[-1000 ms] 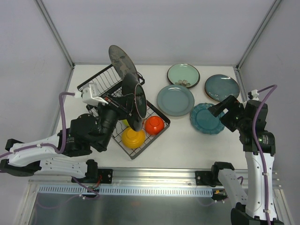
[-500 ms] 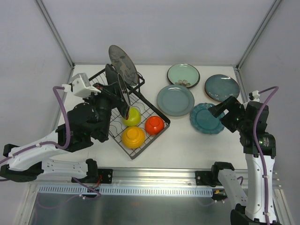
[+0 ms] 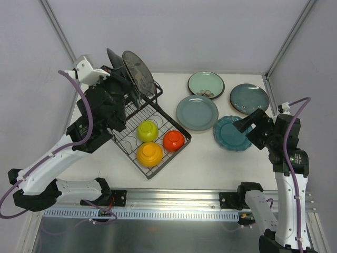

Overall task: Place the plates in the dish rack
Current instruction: Insert the plate into the dish rack

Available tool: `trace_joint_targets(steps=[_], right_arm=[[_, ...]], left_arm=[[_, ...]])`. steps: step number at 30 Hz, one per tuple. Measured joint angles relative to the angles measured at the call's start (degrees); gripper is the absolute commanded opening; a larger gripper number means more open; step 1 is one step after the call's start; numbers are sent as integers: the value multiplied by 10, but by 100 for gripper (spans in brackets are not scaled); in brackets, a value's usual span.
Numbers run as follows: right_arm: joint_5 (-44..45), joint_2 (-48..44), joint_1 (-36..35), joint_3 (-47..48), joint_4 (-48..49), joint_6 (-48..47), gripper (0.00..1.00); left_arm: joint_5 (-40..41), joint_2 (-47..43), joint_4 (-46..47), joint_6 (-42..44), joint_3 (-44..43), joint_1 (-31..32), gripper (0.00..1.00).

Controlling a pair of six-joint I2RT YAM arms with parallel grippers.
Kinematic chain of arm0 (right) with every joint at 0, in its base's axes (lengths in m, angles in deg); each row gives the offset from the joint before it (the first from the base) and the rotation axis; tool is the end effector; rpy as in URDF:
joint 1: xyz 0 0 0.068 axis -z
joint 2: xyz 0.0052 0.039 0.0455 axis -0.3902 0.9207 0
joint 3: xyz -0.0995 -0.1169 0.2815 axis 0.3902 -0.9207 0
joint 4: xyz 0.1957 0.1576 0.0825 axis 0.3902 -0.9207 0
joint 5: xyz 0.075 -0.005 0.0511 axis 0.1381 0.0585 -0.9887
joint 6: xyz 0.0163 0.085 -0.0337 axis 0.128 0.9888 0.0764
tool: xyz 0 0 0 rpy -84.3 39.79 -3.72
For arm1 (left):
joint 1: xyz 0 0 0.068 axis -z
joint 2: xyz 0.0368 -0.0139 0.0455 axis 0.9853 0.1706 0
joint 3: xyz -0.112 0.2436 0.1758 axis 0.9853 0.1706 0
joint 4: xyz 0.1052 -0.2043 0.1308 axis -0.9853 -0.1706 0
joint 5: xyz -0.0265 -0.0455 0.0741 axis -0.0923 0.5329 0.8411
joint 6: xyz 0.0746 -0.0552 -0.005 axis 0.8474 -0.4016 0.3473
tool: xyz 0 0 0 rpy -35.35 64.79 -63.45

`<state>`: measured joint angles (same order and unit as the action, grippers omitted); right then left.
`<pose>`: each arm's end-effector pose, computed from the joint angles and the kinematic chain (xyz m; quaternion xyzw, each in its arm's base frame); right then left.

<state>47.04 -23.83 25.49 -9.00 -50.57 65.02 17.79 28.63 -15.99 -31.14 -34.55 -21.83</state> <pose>0.1324 0.0120 0.3862 0.1282 0.8404 0.1797 0.4950 0.1598 -0.1115 0.5854 -0.2883 0.5867 -0.1974 0.7306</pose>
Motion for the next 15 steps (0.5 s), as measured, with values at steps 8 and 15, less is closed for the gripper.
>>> trace_joint_targets(steps=[8, 15], right_arm=[[-1, 1, 0, -2, -1, -3, 88], [-1, 7, 0, -2, -1, -6, 88]], left_arm=[[-36, 66, 3, -13, -35, -76, 0], [-56, 109, 2, -50, -37, -120, 0]])
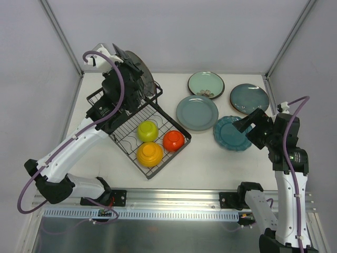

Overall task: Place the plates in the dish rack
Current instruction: Insert the plate into the dish rack

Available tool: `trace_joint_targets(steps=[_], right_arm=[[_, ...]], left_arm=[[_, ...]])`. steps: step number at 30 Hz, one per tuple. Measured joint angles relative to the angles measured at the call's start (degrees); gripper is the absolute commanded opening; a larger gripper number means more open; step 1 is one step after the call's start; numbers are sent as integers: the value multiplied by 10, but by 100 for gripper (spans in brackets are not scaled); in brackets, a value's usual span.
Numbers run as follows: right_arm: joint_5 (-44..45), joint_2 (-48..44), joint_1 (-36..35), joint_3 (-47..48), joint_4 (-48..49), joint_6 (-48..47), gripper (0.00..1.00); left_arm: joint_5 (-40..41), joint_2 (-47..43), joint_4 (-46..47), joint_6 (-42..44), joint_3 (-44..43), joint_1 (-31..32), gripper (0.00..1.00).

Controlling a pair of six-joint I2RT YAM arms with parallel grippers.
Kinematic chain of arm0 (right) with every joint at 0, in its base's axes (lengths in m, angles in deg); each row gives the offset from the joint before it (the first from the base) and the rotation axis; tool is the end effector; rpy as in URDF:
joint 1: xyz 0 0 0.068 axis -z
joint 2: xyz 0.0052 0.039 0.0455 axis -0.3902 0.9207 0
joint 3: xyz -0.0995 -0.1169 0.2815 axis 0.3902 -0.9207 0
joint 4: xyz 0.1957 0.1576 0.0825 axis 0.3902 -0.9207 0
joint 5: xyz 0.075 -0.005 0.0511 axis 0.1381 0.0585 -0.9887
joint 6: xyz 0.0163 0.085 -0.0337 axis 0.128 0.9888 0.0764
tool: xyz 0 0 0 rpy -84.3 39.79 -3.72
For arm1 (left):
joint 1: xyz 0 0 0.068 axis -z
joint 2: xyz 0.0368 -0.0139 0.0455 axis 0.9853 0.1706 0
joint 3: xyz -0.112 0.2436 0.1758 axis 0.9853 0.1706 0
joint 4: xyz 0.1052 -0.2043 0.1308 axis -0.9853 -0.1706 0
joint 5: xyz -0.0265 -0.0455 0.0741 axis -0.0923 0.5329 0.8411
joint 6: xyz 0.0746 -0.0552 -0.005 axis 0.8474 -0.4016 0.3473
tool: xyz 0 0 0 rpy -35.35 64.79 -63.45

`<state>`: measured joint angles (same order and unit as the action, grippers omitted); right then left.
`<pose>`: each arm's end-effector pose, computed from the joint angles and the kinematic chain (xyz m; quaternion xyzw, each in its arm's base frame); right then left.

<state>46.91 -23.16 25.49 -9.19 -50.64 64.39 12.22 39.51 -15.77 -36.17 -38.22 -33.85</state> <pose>0.1357 0.0120 0.3835 0.1246 0.8450 0.1773 0.4889 0.2350 -0.1389 0.5704 -0.3101 0.5839 -0.1451 0.7361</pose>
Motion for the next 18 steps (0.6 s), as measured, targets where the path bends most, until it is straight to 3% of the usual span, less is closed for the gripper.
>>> trace_joint_targets(steps=[18], right_arm=[[0, 19, -7, 0, 0, -14, 88]], left_arm=[[50, 70, 13, -54, -10, -21, 0]])
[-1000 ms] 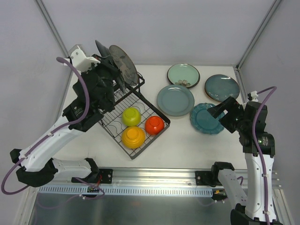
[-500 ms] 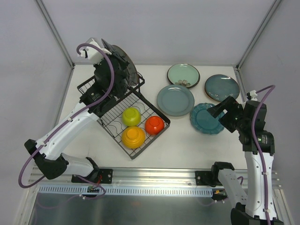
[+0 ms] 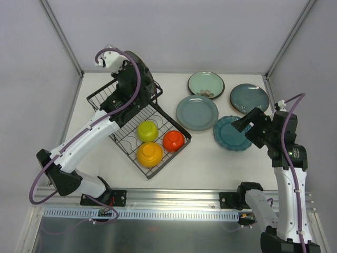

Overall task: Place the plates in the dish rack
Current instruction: Insert the plate into the dish rack

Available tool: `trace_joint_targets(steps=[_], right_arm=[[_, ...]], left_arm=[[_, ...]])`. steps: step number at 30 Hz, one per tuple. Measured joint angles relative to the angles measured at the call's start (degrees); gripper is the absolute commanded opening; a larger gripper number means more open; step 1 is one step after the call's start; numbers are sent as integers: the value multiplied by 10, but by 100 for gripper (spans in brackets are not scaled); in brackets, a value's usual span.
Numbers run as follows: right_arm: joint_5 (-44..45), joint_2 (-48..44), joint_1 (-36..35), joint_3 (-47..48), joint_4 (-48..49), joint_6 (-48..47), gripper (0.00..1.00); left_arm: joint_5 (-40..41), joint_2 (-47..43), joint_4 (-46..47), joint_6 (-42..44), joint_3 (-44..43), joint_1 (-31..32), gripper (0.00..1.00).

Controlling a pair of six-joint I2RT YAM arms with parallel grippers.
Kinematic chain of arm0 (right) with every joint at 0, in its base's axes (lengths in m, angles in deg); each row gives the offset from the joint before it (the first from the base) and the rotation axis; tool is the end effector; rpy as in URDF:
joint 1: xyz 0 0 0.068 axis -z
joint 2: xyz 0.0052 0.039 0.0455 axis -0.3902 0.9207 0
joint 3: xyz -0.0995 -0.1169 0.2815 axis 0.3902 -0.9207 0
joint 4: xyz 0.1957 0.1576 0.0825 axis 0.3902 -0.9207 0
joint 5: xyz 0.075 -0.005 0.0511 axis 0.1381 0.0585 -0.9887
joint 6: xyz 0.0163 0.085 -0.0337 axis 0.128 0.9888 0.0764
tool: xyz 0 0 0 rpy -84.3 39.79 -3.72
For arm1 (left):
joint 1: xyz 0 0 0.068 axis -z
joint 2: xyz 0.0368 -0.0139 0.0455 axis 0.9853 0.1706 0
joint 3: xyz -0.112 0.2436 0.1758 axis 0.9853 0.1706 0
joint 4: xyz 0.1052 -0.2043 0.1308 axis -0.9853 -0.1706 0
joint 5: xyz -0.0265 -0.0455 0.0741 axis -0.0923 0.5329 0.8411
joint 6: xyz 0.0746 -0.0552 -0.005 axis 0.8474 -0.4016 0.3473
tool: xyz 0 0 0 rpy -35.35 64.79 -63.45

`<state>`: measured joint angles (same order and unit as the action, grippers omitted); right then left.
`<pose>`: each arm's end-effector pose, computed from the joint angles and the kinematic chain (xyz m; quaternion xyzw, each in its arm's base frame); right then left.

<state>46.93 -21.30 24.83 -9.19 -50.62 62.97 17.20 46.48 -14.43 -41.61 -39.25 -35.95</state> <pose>0.1443 0.0133 0.3797 0.1124 0.8548 0.1725 0.4764 0.2741 -0.1591 0.5451 -0.3618 0.5762 -0.1112 0.7244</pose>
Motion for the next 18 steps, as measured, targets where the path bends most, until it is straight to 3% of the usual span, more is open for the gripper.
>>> trace_joint_targets(steps=[18], right_arm=[[2, 1, -7, 0, 0, -8, 89]], left_arm=[[45, 36, 76, 17, 0, -1, 0]])
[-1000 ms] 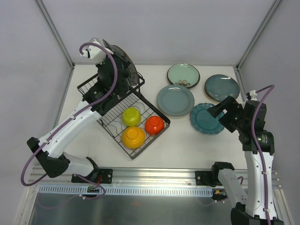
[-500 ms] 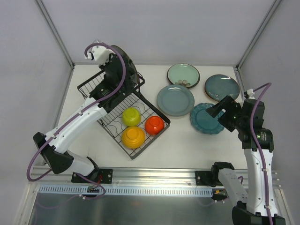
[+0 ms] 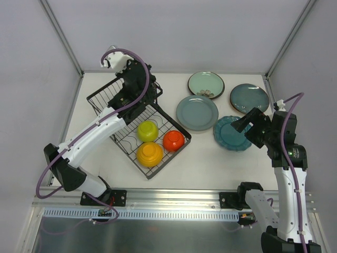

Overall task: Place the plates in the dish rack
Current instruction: Insert the plate into the dish rack

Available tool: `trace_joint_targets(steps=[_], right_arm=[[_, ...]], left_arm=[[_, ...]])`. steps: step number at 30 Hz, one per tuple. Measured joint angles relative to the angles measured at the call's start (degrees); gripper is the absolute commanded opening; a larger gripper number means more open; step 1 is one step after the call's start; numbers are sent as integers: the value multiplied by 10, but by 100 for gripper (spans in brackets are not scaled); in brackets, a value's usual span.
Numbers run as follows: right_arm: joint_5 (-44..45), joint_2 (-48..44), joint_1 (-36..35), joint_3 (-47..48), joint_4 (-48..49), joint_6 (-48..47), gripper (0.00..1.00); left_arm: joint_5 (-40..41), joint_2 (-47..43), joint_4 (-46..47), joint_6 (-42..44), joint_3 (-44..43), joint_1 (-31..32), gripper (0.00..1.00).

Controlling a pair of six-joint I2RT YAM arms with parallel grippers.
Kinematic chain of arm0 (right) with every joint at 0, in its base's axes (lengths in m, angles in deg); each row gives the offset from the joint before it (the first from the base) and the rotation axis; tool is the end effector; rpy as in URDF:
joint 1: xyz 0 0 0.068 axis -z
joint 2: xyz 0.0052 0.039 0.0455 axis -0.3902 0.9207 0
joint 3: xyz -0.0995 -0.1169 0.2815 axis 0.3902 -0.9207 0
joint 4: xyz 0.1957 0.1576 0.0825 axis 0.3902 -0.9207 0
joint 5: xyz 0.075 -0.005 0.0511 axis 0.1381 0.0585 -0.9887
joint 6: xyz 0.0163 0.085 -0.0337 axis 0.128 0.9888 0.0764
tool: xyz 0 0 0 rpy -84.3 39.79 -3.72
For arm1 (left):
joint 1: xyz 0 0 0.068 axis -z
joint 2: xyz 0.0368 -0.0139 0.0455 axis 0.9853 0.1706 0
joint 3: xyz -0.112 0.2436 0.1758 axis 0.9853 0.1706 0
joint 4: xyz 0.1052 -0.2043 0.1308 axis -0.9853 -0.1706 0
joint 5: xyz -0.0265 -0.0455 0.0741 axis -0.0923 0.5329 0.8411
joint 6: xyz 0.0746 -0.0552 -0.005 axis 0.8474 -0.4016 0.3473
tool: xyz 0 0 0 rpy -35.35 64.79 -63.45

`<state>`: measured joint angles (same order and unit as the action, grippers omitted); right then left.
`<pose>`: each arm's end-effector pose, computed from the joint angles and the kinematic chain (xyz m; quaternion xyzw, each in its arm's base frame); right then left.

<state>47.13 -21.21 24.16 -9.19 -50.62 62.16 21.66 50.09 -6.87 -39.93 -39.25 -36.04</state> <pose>0.1446 0.0147 0.3795 0.1023 0.8565 0.1704 0.4763 0.2888 -0.1696 0.5383 -0.3954 0.5504 -0.0965 0.7290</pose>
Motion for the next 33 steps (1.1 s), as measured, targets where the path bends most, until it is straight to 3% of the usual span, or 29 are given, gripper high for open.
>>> trace_joint_targets(steps=[33], right_arm=[[1, 3, -6, -8, 0, -2, 89]], left_arm=[[23, 13, 7, -1, 35, 0, 1]])
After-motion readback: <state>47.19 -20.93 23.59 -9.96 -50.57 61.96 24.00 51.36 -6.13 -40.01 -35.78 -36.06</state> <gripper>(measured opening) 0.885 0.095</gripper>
